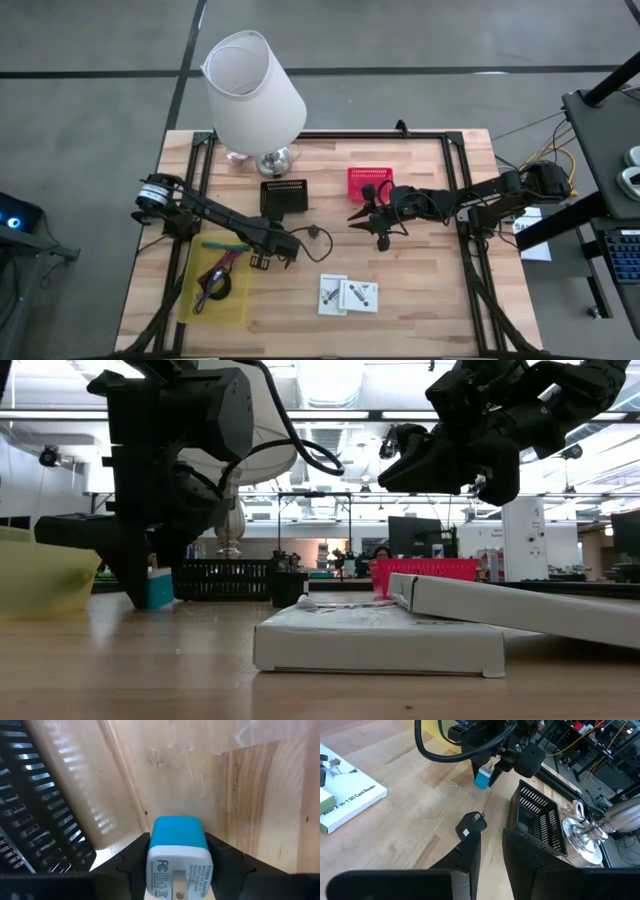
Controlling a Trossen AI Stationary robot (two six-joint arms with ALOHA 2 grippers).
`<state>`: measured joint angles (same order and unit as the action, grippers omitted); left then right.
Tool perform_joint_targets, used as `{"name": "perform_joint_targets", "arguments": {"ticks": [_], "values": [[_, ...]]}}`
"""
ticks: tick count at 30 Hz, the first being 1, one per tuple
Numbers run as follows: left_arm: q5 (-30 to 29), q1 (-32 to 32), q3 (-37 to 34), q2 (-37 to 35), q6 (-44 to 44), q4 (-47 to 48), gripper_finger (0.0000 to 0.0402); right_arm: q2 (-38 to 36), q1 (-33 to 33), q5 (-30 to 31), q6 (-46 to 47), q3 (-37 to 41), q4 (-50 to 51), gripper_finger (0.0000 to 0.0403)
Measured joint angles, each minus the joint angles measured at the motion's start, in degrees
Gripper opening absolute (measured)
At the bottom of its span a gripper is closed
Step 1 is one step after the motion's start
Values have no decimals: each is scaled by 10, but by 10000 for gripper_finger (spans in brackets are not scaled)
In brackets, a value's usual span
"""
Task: Pick and place items into bin
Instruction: Put the blue charger adapter into the black bin
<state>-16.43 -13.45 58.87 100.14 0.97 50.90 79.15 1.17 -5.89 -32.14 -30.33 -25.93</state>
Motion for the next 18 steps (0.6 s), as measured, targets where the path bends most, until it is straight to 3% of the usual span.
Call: {"name": "perform_joint_targets", "arguments": {"ticks": [3,18], "values": [[-1,0,2,0,0,-2,134,0,0,0,0,0,0,68],[-10,0,31,0,-3,-10,136,0,0,0,0,0,0,68]]}}
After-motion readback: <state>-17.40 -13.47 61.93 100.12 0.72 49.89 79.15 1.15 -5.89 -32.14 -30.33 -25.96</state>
